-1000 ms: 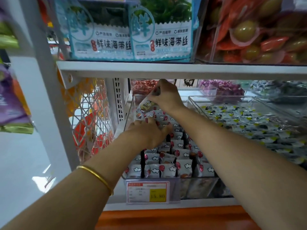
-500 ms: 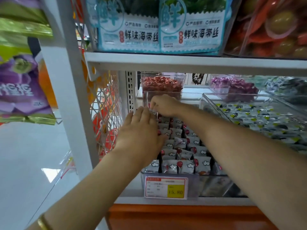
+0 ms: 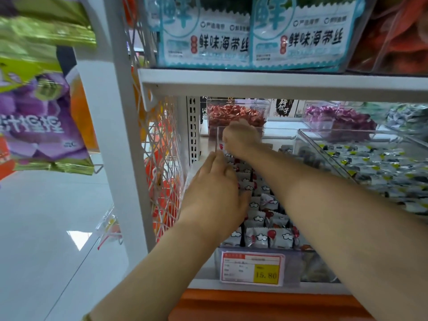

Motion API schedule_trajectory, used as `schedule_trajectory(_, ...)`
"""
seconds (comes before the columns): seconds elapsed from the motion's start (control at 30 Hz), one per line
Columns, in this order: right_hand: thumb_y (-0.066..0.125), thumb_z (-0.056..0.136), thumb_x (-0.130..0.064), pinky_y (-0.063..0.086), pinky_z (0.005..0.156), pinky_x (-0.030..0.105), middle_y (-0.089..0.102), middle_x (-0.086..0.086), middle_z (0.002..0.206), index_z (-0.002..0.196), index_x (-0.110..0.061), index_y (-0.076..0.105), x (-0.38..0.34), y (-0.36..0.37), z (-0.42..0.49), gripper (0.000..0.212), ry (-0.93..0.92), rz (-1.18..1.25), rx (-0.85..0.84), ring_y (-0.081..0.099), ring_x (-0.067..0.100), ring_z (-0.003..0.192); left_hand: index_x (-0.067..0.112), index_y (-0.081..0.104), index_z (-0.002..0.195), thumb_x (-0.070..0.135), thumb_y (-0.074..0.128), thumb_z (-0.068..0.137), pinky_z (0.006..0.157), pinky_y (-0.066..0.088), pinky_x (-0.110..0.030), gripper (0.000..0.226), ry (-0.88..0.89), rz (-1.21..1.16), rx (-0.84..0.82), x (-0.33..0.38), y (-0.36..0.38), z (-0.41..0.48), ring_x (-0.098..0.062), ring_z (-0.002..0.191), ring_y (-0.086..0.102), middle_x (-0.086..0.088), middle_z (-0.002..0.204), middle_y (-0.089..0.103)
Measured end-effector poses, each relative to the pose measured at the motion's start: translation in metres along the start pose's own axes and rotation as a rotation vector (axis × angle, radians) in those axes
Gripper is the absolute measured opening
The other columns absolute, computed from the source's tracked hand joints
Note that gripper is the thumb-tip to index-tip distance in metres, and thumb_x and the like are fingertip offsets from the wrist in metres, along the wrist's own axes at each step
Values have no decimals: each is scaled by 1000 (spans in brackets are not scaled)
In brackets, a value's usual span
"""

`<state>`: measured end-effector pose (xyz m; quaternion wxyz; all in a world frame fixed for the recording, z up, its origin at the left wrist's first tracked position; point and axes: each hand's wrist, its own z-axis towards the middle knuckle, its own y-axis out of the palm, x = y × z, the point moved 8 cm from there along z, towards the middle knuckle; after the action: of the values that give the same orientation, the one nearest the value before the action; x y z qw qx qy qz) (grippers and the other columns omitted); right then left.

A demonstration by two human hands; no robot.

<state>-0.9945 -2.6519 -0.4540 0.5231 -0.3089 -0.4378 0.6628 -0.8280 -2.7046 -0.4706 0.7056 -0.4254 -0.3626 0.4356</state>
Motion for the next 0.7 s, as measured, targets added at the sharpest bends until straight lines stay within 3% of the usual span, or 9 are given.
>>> schedule_trajectory(0.1,64,85,-19,41,91,39,59,7,108,98,-9,65,0,3,-1,16,-8,10,-55,44,25,113,6,29,143,45,35,96,111,-1,-25,62,4,-13,16,0,0,0,-20,144,-3,-12,157,9)
schedule_trajectory(0.2,63,86,-18,42,93,39,61,5,107,96,-9,65,3,-1,0,13,27,60,-70,44,24,117,5,31,142,45,35,96,107,-5,-22,61,9,-18,17,1,-1,0,-20,144,-3,-12,157,9)
schedule_trajectory(0.37,63,85,-18,48,93,42,60,5,89,79,-10,62,10,-15,0,10,86,164,-81,53,19,96,6,30,143,45,34,96,102,-8,-21,61,14,-12,11,2,-1,0,-21,144,-4,-12,157,8)
schedule_trajectory(0.5,61,88,-18,45,94,41,63,7,103,91,-8,65,2,-8,-9,11,35,113,-78,48,23,111,6,28,144,45,34,96,110,-3,-24,62,6,-11,3,2,0,0,-21,145,-4,-12,157,9)
schedule_trajectory(0.63,61,88,-15,52,83,32,65,7,91,82,-8,64,13,-21,-12,10,103,268,12,61,19,90,7,32,141,45,37,95,113,4,-27,60,-4,-43,9,0,1,0,-20,145,-1,-10,157,12)
schedule_trajectory(0.7,62,87,-16,47,73,26,65,5,88,79,-12,61,20,-40,-19,9,131,394,92,59,15,80,9,34,141,44,39,95,114,8,-28,58,-13,-88,22,-1,0,0,-19,144,1,-9,156,14)
